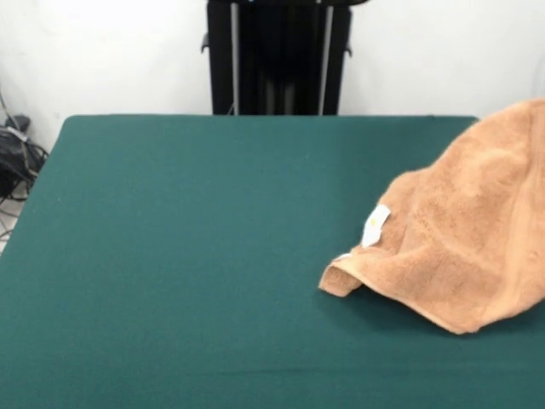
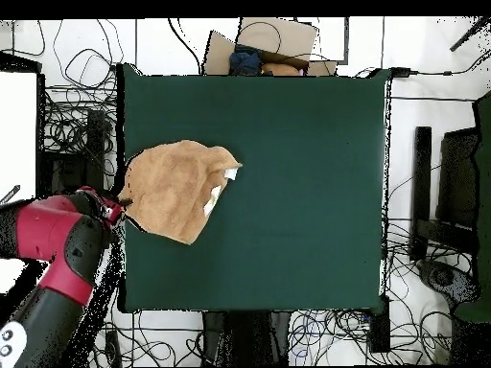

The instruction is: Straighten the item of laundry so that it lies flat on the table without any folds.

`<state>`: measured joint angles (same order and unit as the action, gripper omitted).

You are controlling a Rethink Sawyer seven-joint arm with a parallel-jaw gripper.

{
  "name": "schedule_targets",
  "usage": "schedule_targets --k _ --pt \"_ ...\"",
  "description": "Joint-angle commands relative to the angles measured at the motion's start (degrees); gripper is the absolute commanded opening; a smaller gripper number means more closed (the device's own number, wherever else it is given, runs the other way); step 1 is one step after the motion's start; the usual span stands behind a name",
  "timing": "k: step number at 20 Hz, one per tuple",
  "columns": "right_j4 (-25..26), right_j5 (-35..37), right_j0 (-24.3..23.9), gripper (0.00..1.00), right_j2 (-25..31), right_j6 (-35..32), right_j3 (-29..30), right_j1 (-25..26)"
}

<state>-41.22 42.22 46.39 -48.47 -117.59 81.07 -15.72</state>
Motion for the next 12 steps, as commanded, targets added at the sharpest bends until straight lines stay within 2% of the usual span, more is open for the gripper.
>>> schedule_targets --k 1,4,7,10,12 --pt "2.0 -3.2 -4.9 0.0 9.4 -2.7 13.1 -10.1" --pt "3.5 -5.9 -6.7 0.0 10.7 0.0 17.5 -11.7" --pt "2.9 -9.5 -7.8 0.0 13.7 0.1 21.5 -12.4" --pt "2.8 -11.3 -7.1 0.0 14.9 -2.5 23.5 -12.9" --pt "3.3 -10.3 -5.5 0.0 14.1 -5.6 22.7 -12.3"
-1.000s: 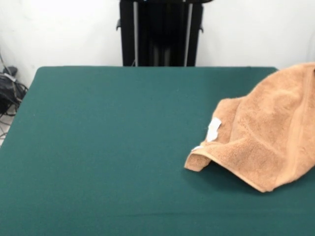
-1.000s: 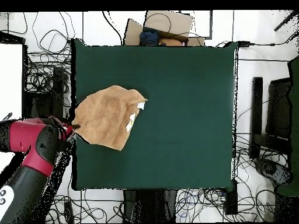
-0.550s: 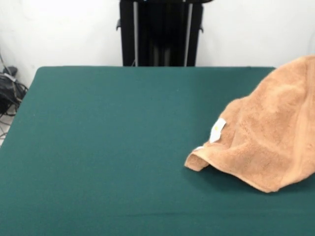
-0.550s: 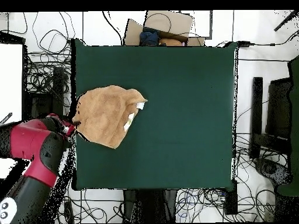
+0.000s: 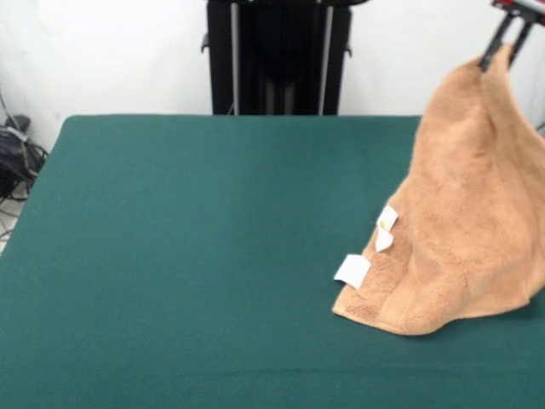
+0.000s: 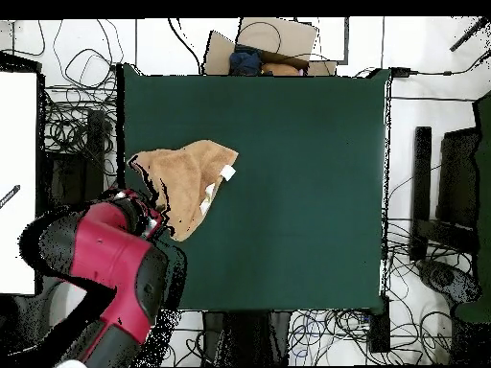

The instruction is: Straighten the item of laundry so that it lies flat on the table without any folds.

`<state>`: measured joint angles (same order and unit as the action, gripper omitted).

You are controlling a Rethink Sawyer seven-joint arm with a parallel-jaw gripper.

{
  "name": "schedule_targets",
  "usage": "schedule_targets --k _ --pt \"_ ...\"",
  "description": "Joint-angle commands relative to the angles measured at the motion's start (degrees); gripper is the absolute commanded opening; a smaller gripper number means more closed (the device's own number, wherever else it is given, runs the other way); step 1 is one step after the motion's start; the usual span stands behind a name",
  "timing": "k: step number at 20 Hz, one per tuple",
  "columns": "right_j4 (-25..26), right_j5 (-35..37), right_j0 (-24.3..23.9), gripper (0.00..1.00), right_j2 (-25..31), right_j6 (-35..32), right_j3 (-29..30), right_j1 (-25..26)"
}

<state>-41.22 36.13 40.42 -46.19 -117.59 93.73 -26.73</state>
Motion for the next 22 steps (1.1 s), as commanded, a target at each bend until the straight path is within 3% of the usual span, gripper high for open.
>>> schedule_targets --k 1,6,11,17,22 --pt "3.6 -3.2 1.5 0.0 11.2 -7.3 9.1 -0.7" --pt "3.7 -1.4 3.2 0.0 9.8 -10.3 6.9 1.1" --pt "3.9 -4.3 -2.5 0.0 13.7 -2.0 9.0 -2.0" --pt "8.5 -7.3 -16.9 0.0 21.0 12.8 9.9 -6.2" --pt "16.8 -9.9 -30.4 0.0 29.2 23.1 11.0 -9.9"
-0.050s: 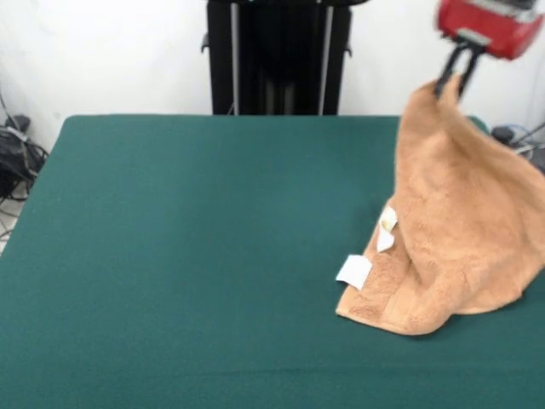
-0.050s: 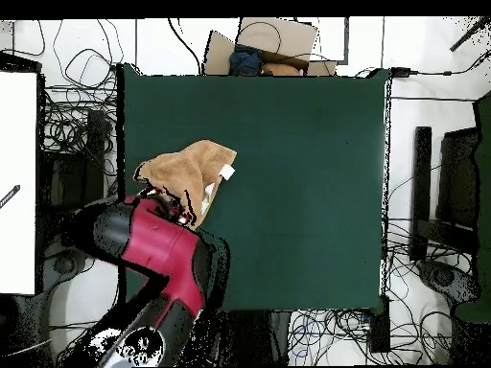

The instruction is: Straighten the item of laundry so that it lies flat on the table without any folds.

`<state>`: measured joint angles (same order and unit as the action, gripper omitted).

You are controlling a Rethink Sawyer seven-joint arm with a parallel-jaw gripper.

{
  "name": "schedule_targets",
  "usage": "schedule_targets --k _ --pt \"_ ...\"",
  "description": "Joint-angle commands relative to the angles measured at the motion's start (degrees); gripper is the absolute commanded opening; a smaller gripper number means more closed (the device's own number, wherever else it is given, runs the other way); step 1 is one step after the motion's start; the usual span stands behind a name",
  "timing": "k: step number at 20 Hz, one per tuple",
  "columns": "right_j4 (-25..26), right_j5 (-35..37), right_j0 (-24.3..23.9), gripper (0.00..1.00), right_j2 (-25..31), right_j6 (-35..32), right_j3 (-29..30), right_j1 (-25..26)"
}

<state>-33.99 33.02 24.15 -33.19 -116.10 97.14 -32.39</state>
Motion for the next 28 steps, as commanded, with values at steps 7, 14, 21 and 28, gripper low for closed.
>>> schedule_targets --k 7,14,21,28 --pt "21.5 -3.8 -25.8 0.0 22.1 24.9 5.8 -7.5" --pt "27.7 -1.6 -32.5 0.0 26.6 26.0 2.9 -7.5" --pt "32.1 -0.3 -37.7 0.0 30.6 27.1 1.0 -7.2" --pt "36.3 1.9 -41.8 0.0 34.2 27.6 -1.2 -7.2"
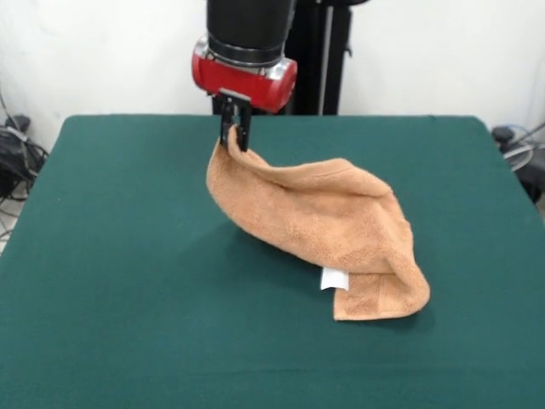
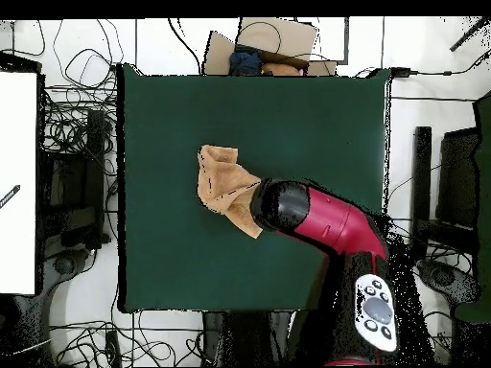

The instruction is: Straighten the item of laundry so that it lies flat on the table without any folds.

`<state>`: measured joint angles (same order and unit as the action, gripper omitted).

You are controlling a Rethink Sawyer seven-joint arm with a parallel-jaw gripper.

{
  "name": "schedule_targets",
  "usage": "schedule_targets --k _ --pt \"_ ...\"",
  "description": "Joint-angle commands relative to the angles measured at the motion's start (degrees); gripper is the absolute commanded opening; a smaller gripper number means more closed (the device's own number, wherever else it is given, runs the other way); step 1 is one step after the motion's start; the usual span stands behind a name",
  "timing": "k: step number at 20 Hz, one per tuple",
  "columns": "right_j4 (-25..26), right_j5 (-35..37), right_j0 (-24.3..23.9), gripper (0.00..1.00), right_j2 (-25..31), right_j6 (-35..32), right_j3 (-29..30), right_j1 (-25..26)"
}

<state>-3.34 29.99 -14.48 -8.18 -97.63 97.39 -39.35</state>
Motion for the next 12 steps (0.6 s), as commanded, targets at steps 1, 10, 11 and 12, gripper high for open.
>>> schedule_targets --k 1,10,11,12 --pt "5.9 5.2 -3.3 0.0 9.5 9.2 -1.8 -0.2" --pt "11.1 6.4 -7.5 0.0 13.3 9.2 -3.9 0.0" --pt "11.4 6.7 -8.0 0.0 13.9 9.3 -4.1 0.1" --pt "11.7 7.1 -8.5 0.0 14.6 9.5 -4.4 0.1"
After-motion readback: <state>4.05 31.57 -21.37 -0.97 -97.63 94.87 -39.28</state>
